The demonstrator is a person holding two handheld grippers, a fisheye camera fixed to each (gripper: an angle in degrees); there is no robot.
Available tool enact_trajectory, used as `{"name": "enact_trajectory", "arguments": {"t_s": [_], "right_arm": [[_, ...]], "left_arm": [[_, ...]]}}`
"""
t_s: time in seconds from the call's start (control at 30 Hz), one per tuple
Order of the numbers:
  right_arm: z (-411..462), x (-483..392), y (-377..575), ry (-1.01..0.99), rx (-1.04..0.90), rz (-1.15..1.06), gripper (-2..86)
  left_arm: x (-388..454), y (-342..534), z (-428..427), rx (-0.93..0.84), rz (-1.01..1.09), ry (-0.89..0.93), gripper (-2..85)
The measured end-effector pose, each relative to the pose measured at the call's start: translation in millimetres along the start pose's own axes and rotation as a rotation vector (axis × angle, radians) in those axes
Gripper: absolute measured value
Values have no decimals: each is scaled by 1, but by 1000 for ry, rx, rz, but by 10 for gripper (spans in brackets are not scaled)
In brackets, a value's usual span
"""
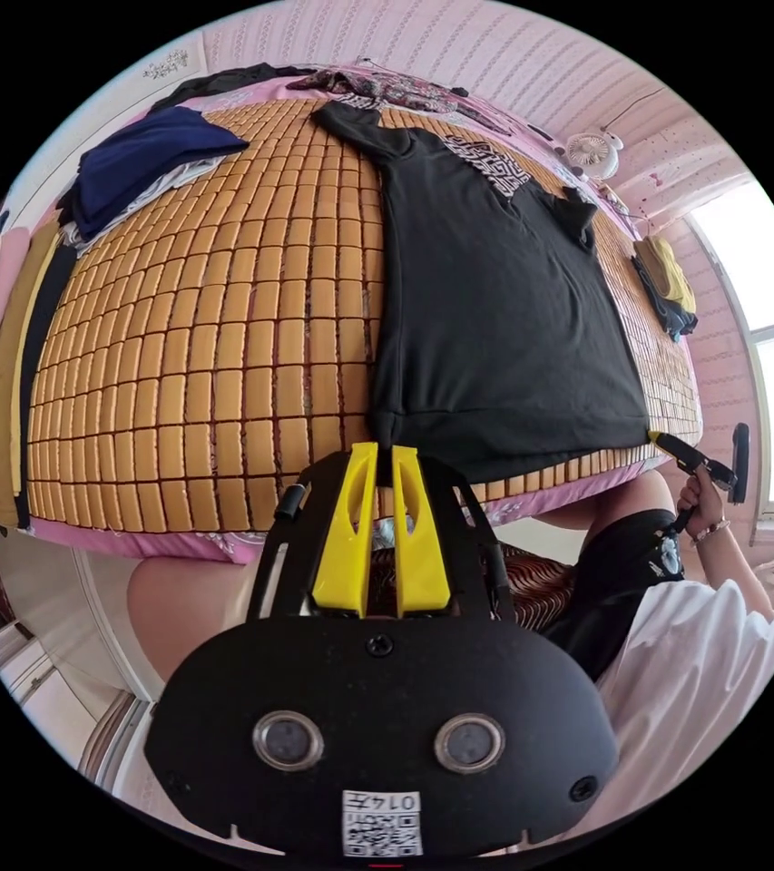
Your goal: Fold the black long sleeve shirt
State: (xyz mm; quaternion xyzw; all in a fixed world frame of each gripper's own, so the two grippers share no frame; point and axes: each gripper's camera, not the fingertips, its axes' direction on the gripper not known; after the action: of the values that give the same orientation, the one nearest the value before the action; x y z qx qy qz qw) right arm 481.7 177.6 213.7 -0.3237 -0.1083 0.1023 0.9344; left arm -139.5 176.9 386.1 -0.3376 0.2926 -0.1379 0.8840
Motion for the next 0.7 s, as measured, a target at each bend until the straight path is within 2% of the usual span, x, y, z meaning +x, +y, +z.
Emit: {"name": "enact_trajectory", "arguments": {"t_s": [0.13, 0.43, 0.57, 0.7], "right_arm": [[1, 8, 9, -3, 41, 11, -4], [-6, 43, 29, -60, 51, 91, -4], [-13, 69, 47, -139, 76, 176, -4], [-24, 110, 74, -273, 141, 355, -3]], "left_arm": [[-13, 4, 9, 30, -46, 51, 29], [-20, 21, 20, 58, -69, 29, 23], [-29, 33, 19, 92, -107, 49, 13], [-34, 58, 4, 218, -162, 27, 6]]}}
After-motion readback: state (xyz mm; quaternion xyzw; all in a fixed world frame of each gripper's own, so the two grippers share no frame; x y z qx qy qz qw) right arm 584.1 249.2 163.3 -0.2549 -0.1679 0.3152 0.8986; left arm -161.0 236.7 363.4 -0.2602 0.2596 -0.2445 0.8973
